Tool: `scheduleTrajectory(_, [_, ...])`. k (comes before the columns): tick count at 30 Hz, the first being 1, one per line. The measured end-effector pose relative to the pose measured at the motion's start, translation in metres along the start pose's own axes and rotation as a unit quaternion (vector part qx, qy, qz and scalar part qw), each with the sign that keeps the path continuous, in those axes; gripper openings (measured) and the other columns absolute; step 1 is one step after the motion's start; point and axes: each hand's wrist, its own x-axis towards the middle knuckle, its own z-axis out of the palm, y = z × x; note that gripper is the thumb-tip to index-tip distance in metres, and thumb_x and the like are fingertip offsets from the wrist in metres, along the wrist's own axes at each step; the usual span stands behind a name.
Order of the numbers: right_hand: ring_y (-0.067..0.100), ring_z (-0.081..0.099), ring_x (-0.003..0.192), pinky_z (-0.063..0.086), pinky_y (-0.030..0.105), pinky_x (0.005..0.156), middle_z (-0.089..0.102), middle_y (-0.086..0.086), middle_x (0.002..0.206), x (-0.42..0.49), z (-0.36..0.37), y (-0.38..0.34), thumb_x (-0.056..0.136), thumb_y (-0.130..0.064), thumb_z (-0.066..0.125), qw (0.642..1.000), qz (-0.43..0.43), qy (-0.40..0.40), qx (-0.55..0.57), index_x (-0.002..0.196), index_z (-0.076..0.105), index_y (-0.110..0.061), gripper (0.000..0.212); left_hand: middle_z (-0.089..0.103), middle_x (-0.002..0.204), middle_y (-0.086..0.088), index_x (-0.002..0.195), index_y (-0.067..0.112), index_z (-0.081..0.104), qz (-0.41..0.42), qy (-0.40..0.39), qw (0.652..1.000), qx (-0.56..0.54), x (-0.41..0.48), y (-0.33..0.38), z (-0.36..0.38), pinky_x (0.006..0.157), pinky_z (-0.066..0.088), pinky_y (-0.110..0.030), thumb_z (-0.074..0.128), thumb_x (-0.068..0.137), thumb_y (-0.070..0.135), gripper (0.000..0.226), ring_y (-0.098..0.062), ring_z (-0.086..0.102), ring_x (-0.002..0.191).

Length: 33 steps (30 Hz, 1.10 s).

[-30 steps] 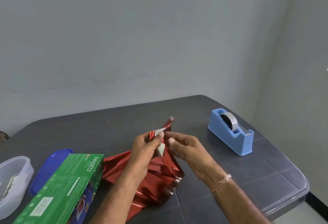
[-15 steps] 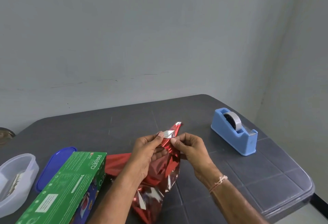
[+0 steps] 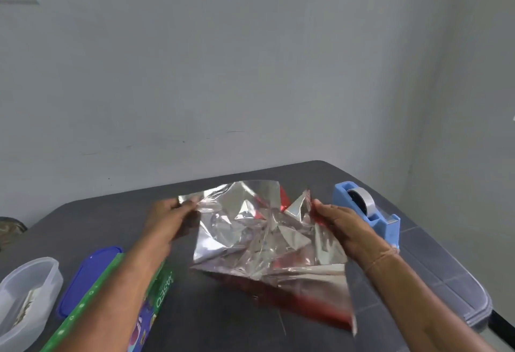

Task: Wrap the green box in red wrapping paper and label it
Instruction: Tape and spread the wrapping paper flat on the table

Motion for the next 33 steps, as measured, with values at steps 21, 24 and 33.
scheduleTrajectory(21, [0.013, 0.067, 0.057, 0.051, 0.015, 0.050, 0.067, 0.014, 0.078, 0.015, -0.028, -0.023, 0.102, -0.010, 0.058, 0.985, -0.095, 0.031, -0.139, 0.099, 0.067, 0.005, 0.017, 0.052, 0.142, -0.006, 0.136, 0.025, 0.057, 0.273, 0.058, 0.877, 0.392, -0.011, -0.049, 0.026, 0.103, 0.047, -0.049, 0.049, 0.084, 0.077, 0.074, -0.029, 0.048, 0.133])
scheduleTrajectory(24, [0.020, 0.066, 0.072, 0.053, 0.021, 0.060, 0.069, 0.017, 0.089, 0.015, -0.026, -0.019, 0.102, -0.014, 0.060, 0.988, -0.080, 0.039, -0.130, 0.104, 0.069, 0.004, 0.020, 0.043, 0.158, -0.001, 0.145, 0.032, 0.052, 0.331, -0.023, 0.839, 0.431, -0.024, -0.077, 0.033, 0.114, 0.037, -0.052, 0.040, 0.090, 0.080, 0.074, -0.027, 0.035, 0.149])
scheduleTrajectory(33, [0.027, 0.068, 0.080, 0.059, 0.031, 0.070, 0.073, 0.019, 0.092, 0.033, -0.031, -0.007, 0.097, -0.021, 0.070, 0.985, -0.007, 0.075, -0.152, 0.112, 0.072, 0.006, 0.030, 0.069, 0.105, 0.020, 0.095, 0.034, 0.071, 0.277, -0.240, 0.821, 0.437, -0.047, -0.101, 0.039, 0.096, 0.048, -0.032, 0.039, 0.079, 0.094, 0.070, 0.000, 0.061, 0.106])
